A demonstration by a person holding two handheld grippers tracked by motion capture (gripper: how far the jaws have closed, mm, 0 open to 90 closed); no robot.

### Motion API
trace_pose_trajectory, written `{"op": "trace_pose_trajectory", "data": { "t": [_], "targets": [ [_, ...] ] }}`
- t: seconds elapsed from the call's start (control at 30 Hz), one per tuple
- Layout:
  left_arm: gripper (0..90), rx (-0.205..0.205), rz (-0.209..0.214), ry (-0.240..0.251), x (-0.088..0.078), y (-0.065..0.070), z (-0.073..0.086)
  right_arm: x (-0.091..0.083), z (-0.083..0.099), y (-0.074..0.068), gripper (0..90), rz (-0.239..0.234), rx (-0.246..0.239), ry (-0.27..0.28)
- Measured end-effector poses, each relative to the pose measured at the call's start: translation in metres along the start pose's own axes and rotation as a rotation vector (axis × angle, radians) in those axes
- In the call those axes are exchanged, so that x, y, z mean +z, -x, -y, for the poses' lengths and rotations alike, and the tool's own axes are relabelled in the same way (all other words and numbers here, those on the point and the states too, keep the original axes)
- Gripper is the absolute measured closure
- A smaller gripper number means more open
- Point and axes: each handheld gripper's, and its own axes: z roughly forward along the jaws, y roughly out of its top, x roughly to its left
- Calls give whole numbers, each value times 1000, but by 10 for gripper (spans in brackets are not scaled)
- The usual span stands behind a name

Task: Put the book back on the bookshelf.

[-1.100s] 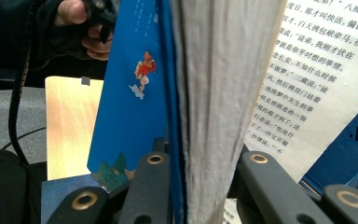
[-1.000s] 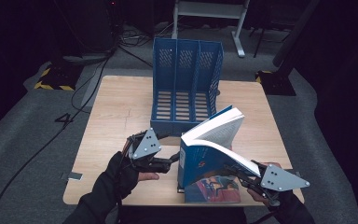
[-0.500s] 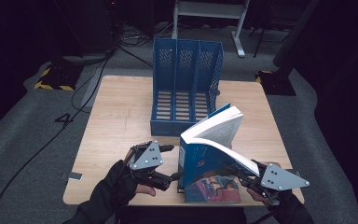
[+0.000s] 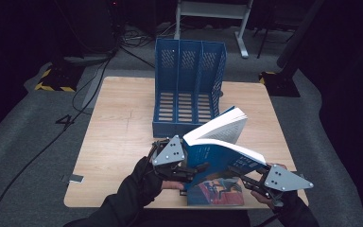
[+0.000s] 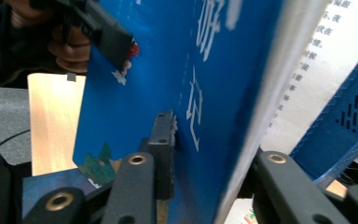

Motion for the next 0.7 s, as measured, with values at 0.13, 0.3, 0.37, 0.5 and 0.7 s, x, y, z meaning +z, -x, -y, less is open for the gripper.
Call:
{"op": "trace_pose_trajectory", "data": {
  "t": [0.13, 0.3, 0.37, 0.5, 0.7],
  "targets": [
    [384, -5, 3, 27, 1, -2, -8, 0, 1, 2, 635, 9, 2, -10],
    [403, 6, 0, 36, 2, -3, -16, 2, 4, 4, 596, 15, 26, -19],
    [416, 5, -7, 45, 2, -3, -19, 2, 5, 6, 564, 26, 29, -28],
    [439, 2, -6, 61, 0, -4, -24, 2, 8, 9, 521, 39, 40, -43],
    [541, 28, -49, 74, -4, -4, -30, -1, 21, 19, 460, 125, 77, -95]
  ]
}}
